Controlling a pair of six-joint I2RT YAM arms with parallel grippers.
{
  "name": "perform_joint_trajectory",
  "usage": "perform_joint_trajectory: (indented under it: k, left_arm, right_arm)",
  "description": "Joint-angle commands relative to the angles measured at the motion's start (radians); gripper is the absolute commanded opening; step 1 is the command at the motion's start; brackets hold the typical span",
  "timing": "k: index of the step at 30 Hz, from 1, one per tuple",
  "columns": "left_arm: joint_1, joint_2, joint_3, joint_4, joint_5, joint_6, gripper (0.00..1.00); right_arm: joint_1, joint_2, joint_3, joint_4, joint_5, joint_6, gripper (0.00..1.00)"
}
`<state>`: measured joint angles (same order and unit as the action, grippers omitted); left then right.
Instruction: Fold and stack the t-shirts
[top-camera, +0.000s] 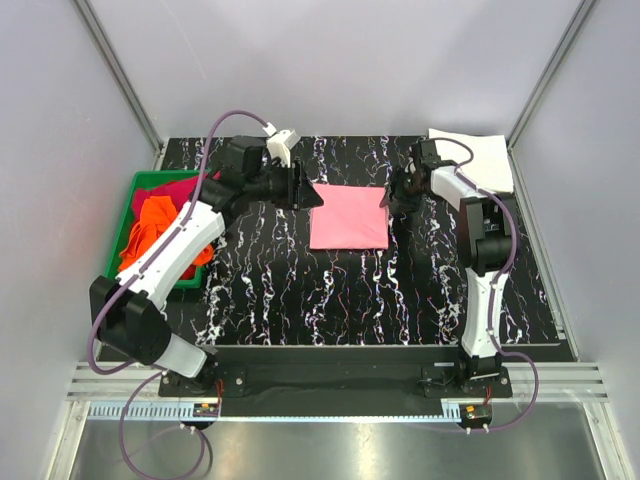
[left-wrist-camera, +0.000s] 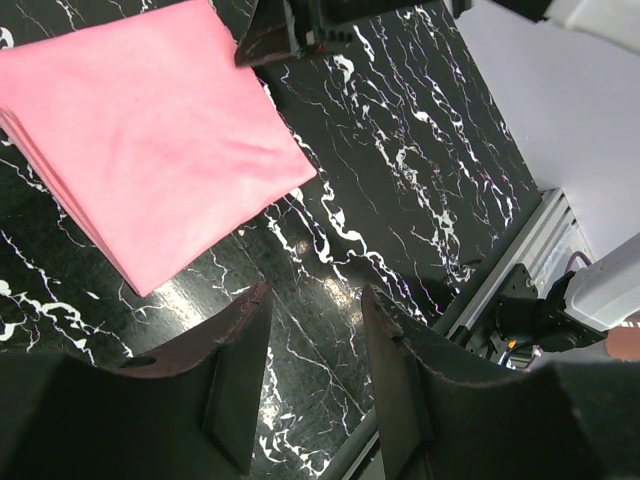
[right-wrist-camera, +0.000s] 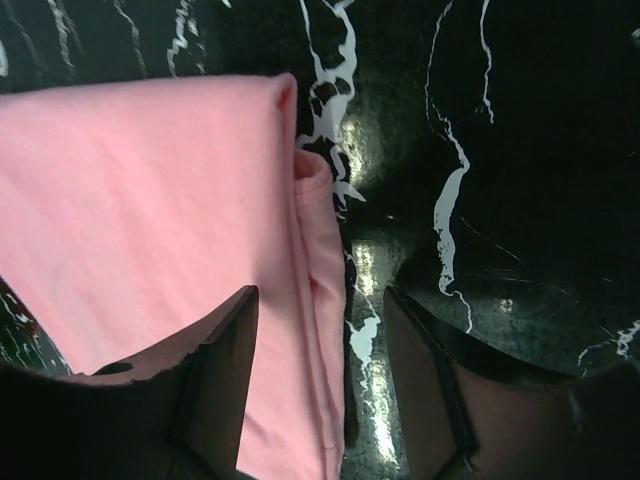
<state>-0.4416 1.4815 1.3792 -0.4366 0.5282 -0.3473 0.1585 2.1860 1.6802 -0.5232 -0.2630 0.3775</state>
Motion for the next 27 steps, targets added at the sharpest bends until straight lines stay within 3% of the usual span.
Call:
perform_joint_trajectory:
  k: [1, 13, 24, 27]
  left_arm:
    - [0.009, -0.038, -0.011, 0.053, 0.032, 0.002, 0.46]
    - [0.026, -0.023, -0.006, 0.052, 0.049, -0.004, 0.47]
    - [0.026, -0.027, -0.011, 0.049, 0.039, -0.002, 0.47]
    - [0.024, -0.029, -0.011, 0.047, 0.036, -0.001, 0.47]
  right_arm:
    - [0.007, 0.018, 0.044, -0.018, -0.053, -0.034, 0.61]
    - [0.019, 0.040, -0.028, 0.015, -0.039, -0.065, 0.59]
    - [0.053, 0.087, -0.005, 0.015, -0.010, -0.078, 0.45]
    - [0.055, 0.080, -0.004, 0.015, 0.024, -0.083, 0.31]
